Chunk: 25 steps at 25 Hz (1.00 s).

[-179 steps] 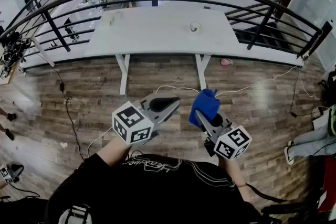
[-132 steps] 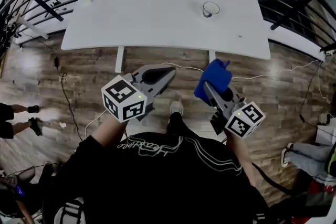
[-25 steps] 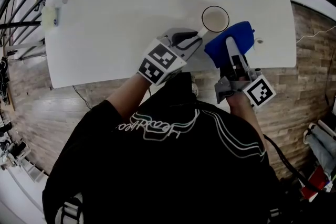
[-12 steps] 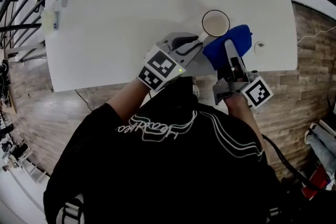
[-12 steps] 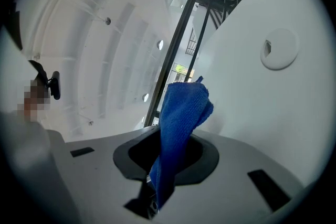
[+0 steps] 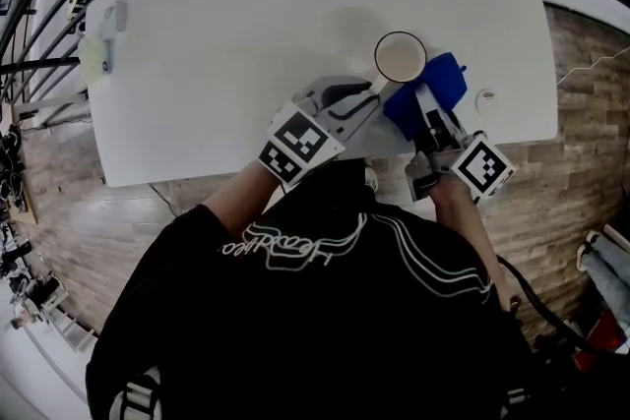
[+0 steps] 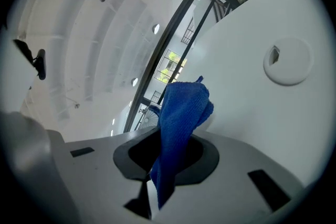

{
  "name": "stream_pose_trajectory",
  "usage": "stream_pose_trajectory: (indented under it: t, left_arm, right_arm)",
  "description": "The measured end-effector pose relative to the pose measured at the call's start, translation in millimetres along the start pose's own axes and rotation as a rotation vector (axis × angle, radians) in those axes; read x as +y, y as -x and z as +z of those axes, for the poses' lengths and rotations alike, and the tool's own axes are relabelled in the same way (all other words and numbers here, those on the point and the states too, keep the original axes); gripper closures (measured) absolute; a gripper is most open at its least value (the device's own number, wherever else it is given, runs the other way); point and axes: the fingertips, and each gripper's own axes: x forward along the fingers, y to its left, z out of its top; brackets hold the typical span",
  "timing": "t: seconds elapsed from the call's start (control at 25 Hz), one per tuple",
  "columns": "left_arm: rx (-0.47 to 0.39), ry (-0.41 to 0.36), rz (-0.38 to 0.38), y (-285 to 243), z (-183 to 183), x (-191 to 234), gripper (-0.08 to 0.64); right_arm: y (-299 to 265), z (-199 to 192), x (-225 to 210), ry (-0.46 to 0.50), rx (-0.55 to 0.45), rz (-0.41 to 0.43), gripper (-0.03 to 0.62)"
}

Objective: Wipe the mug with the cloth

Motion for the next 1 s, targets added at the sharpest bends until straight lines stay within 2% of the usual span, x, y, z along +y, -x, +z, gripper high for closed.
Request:
stream_pose_trajectory:
  t: [0.24,0.4,0.76,1.0]
  left_arm:
    - [-0.001,-0.001,-0.004,-1.3,1.4,0.6,0.485]
    - [-0.001,-0.015,0.016,1.0,0.9,2.4,0.485]
    - [0.010,-0.032,0.059,11.0,-2.6,14.5,0.485]
    - [0.023,-0.049,0.107,19.6,-4.7,32.8,0.485]
  right_arm:
    - [-6.4,2.8,-3.3,0.051,0.087,-0.012,0.537]
    - [-1.2,8.3,-5.7,0.057,0.094,-0.010,0.538]
    - [8.3,5.5,12.5,0.144,0.223,0.118,0.538]
    - [12.2,13.8,26.3,0.173,0.237,0.185,0.538]
